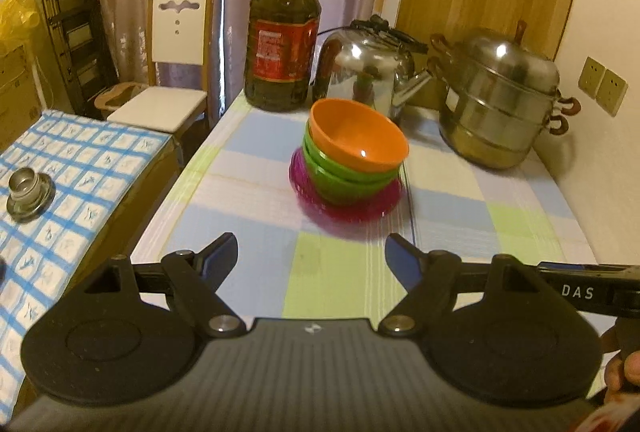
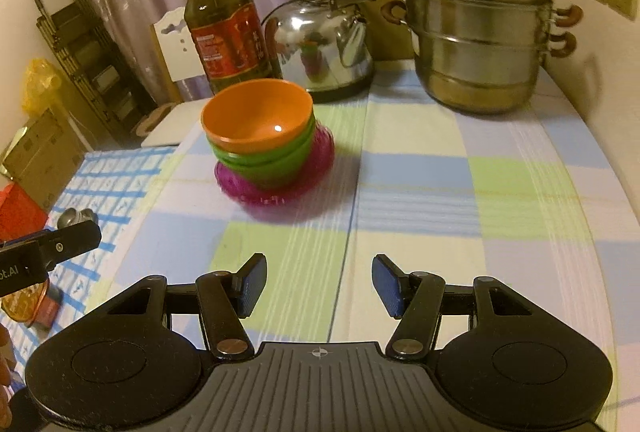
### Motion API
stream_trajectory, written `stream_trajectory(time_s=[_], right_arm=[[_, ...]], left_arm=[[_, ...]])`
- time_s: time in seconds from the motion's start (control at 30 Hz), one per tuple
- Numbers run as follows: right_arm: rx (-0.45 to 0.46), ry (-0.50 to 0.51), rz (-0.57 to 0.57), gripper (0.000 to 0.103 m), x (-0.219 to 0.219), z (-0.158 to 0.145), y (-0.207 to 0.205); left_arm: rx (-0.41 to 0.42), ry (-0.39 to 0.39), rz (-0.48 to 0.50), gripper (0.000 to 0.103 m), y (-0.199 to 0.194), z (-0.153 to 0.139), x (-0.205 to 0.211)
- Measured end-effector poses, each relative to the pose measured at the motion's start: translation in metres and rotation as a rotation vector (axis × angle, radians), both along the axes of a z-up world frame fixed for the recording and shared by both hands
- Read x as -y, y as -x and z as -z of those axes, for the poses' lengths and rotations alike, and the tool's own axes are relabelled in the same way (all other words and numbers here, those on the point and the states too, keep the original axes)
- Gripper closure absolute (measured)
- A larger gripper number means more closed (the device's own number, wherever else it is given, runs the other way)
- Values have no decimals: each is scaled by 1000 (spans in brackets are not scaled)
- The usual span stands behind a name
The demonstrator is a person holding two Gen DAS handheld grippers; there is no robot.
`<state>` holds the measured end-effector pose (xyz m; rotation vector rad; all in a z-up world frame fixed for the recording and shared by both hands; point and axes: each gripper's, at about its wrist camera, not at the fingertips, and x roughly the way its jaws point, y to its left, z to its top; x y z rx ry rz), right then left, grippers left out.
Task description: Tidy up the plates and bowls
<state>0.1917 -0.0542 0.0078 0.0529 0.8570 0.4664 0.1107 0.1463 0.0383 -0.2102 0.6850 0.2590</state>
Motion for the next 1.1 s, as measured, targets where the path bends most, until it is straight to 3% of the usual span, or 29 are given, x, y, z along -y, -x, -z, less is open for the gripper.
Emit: stream_trajectory(time_s=[0.47, 0.93, 1.1], right_arm=[[41, 17, 18, 44, 23, -14, 64], [54, 21, 25, 44, 35, -16, 102], [78, 28, 31, 44, 40, -22, 110]], left_arm=[[-53, 12, 8, 26, 40, 9, 25], [-64, 78, 63, 26, 62, 15, 44], [-65, 48, 64, 26, 70, 13, 52]])
